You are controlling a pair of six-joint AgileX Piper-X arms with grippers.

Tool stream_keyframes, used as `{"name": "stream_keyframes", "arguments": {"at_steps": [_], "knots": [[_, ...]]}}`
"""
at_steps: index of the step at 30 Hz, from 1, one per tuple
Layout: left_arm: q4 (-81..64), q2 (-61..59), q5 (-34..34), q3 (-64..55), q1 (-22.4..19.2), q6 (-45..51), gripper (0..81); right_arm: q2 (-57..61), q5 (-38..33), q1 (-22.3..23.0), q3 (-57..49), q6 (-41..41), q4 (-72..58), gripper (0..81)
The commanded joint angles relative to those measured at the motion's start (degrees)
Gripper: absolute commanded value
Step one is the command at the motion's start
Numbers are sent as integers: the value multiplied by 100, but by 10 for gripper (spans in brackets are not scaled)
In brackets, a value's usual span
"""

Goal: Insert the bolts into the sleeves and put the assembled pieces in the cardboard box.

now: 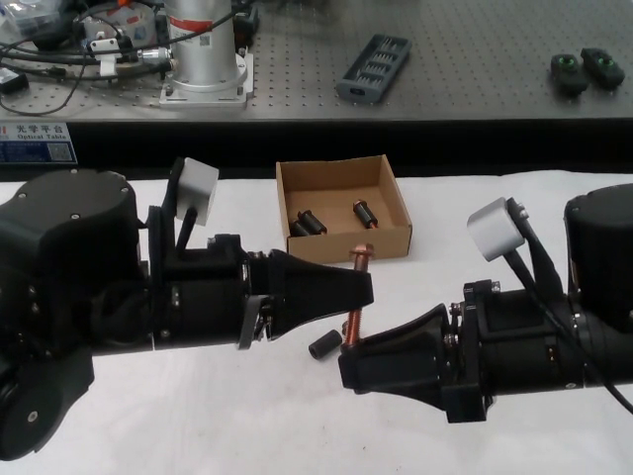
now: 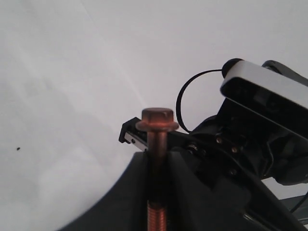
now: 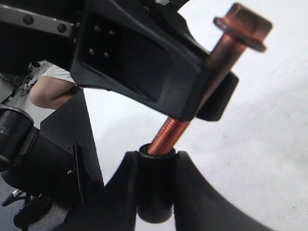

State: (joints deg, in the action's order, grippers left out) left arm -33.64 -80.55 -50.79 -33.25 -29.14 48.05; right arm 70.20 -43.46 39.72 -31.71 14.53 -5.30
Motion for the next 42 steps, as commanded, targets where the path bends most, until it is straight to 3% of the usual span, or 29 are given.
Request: {"name": "stream_keyframes", "arguments": {"at_steps": [1,21,42], "knots": [[12,21,183,-33,-32,-68,65,-67,-148,-58,-33,3,-248,43],[-248,21,1007,-24,-287,-66,29,-67,53,-322,-33,541,-812,43],[-248,21,1063,-24,-287,-66,29,-67,179,-508,-33,689,-923,43]]}}
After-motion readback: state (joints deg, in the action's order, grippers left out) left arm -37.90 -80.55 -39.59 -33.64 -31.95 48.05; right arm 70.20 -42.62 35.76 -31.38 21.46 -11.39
